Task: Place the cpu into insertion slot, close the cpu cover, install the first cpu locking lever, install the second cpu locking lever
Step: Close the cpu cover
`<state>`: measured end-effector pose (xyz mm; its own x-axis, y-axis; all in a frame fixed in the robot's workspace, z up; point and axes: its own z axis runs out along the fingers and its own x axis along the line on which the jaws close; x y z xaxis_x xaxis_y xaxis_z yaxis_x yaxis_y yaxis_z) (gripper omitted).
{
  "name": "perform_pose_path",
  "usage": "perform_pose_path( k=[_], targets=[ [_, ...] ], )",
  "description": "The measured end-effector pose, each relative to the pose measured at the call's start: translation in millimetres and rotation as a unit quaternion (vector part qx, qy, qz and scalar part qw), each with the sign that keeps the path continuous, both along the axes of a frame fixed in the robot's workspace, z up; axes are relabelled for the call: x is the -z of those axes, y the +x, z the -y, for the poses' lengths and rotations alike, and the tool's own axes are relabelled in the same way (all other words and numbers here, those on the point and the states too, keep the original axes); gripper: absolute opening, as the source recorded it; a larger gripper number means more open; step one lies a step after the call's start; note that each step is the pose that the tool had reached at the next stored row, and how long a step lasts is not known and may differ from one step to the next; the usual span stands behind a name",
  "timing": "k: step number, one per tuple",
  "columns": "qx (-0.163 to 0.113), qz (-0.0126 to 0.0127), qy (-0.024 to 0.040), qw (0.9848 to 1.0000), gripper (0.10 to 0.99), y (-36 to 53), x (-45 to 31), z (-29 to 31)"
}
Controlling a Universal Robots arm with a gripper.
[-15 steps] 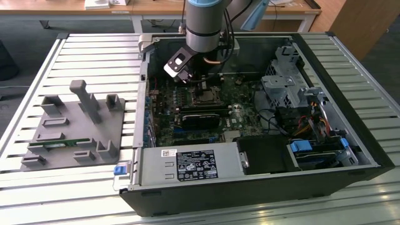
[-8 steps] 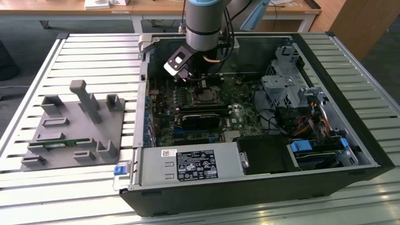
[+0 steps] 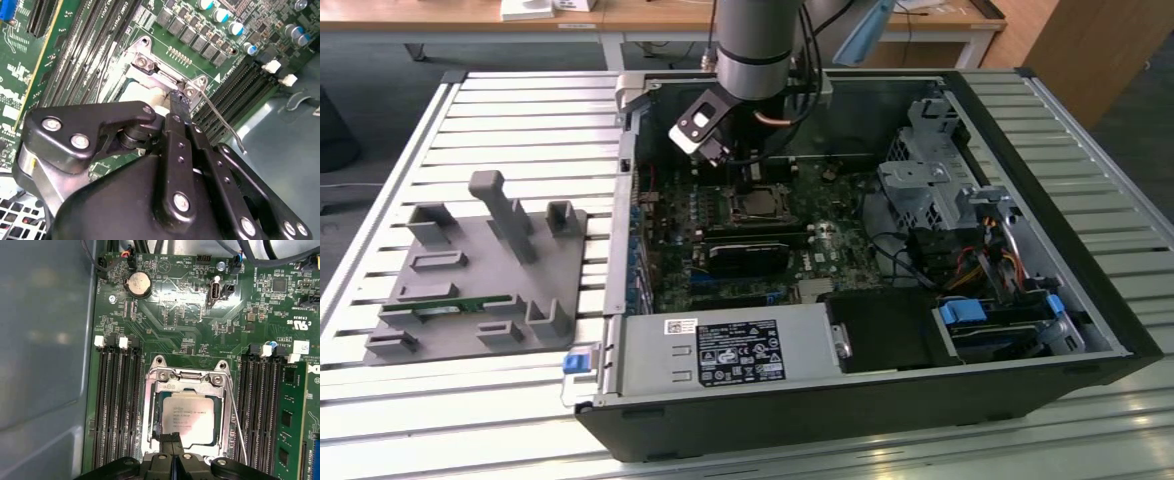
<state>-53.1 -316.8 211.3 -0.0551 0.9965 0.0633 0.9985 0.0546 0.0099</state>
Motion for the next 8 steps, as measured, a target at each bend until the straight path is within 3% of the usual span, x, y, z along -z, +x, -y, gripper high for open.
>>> perform_pose_path(
  k=[8],
  targets=[
    [0.000, -0.0001, 0.0000, 1.0000, 0.106, 0.5, -5.3, 0.7]
  ],
)
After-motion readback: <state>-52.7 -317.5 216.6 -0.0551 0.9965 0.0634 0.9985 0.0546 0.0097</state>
